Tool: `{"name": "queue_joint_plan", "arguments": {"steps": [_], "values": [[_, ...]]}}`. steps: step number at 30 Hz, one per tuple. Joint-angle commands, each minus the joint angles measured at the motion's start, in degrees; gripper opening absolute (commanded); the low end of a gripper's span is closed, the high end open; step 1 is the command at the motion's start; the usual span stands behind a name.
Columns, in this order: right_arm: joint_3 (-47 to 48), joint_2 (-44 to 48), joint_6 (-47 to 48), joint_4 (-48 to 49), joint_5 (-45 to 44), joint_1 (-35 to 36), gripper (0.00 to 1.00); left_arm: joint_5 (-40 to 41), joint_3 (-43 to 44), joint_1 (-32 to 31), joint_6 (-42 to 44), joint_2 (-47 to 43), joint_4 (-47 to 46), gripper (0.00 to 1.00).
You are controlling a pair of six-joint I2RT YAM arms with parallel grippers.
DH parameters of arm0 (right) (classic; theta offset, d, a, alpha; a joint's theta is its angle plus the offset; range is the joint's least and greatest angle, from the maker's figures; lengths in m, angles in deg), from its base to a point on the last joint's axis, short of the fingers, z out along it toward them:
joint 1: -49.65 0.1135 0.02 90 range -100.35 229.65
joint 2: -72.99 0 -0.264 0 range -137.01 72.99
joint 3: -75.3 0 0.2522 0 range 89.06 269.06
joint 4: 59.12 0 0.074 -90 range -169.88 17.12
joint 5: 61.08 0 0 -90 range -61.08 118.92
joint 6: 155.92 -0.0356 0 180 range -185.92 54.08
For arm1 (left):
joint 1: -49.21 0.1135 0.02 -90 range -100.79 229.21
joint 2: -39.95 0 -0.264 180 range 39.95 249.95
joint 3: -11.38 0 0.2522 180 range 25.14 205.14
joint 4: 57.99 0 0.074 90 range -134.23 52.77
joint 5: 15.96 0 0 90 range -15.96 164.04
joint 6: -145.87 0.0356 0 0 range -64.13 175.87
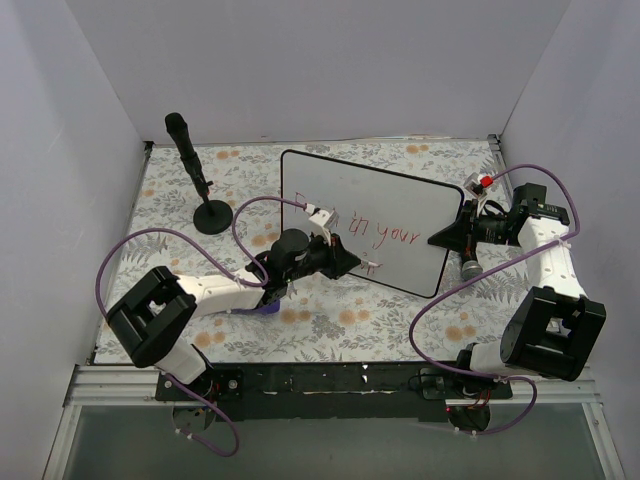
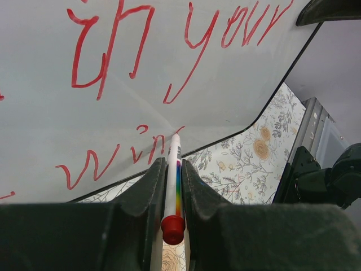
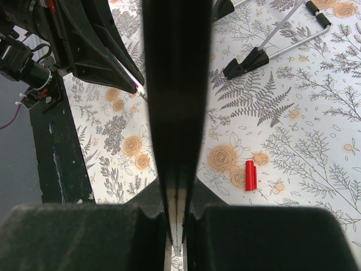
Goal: Write a sentence on the whiteboard
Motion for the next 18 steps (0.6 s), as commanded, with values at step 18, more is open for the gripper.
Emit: {"name": "queue_joint_plan", "arguments": {"steps": [18], "values": [[0.03, 0.98, 1.06, -0.62, -4.15, 0.55, 0.01, -1.00, 0.47, 0.24, 0.50, 3.04, -0.78, 0.00]]}}
